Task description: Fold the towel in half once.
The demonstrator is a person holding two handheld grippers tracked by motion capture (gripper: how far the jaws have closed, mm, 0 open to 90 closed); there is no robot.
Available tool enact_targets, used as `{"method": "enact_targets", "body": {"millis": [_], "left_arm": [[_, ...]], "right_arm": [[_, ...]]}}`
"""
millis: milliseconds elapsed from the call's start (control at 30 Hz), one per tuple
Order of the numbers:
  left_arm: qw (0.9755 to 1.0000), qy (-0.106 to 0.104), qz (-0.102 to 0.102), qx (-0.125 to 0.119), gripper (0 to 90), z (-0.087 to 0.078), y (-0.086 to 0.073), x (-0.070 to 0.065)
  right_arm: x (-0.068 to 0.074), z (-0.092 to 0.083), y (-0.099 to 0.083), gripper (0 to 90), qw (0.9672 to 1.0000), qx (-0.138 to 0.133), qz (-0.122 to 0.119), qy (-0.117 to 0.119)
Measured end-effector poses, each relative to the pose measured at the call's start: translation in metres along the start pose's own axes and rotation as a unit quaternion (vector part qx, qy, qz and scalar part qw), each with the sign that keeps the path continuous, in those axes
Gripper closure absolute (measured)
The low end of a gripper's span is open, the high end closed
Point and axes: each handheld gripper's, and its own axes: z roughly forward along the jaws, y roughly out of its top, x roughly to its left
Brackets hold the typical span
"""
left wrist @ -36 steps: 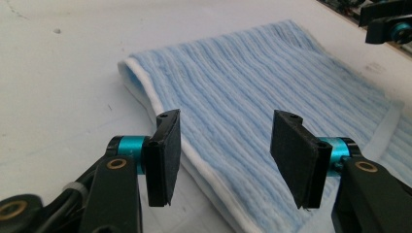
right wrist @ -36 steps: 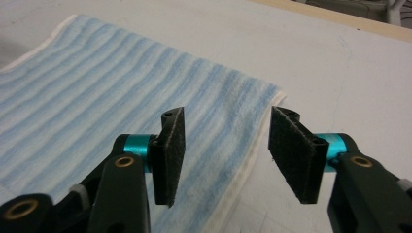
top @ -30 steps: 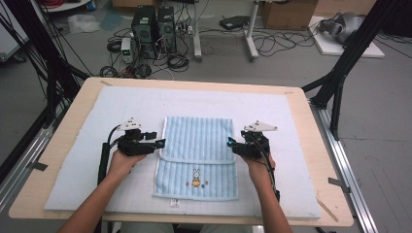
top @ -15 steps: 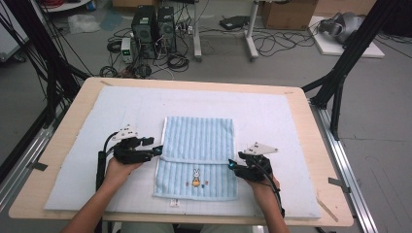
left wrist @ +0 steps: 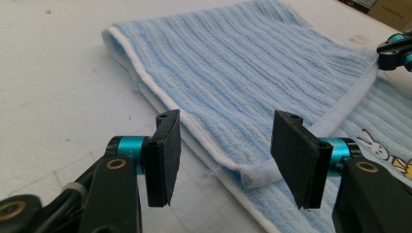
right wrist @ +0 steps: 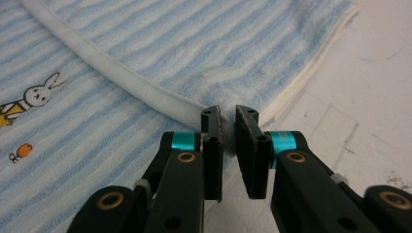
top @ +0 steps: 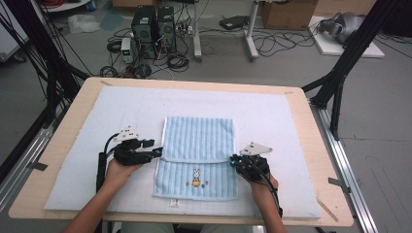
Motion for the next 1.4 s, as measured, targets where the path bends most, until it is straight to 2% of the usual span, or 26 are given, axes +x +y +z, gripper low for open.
{"method": "enact_targets", "body": {"millis": [100,300,367,433,500,567,633,700,833,967,1233,1400], "left_arm": [[0.9998,-0.013,0.008,0.012,51.8,0.001,0.0,-0.004],[0.9986,-0.012,0.038,0.034,50.0,0.01,-0.002,-0.016],[0.9974,0.001,0.055,0.046,49.8,0.014,-0.003,-0.02],[0.9947,0.02,0.076,0.066,50.1,0.018,-0.004,-0.024],[0.9933,0.027,0.082,0.078,53.4,0.022,-0.006,-0.025],[0.9932,0.03,0.086,0.074,60.7,0.022,-0.007,-0.026],[0.9931,0.029,0.091,0.069,74.3,0.022,-0.007,-0.029],[0.9936,0.026,0.091,0.062,78.9,0.021,-0.006,-0.03],[0.9961,0.01,0.079,0.036,79.7,0.015,-0.004,-0.03],[0.9974,0.004,0.07,0.018,79.7,0.007,-0.002,-0.03],[0.9977,0.0,0.068,0.011,79.5,-0.005,-0.008,-0.039],[0.9975,0.002,0.07,0.009,79.5,-0.015,-0.015,-0.049]], "right_arm": [[0.0,-0.003,0.0,81.3,1.0,-0.004,0.002,0.001],[0.0,-0.003,0.0,80.9,1.0,-0.004,0.001,0.004],[0.0,-0.002,0.0,80.7,1.0,-0.003,0.003,0.005],[0.0,-0.002,-0.001,80.6,1.0,-0.004,0.004,0.008],[0.0,-0.002,-0.001,80.6,0.9999,-0.003,0.005,0.009],[0.0,-0.001,0.0,80.5,0.9999,-0.002,0.006,0.01],[0.0,-0.001,0.0,80.6,0.9999,-0.003,0.006,0.011],[0.0,-0.001,0.0,80.5,0.9999,-0.004,0.004,0.01],[0.0,-0.004,0.0,80.5,0.9999,-0.007,0.008,0.008],[0.0,-0.007,0.001,80.6,0.9998,-0.014,0.008,0.008],[0.006,-0.017,-0.003,80.5,0.9998,-0.019,0.006,0.008],[0.016,-0.026,-0.008,80.5,0.9997,-0.021,0.003,0.007]]}}
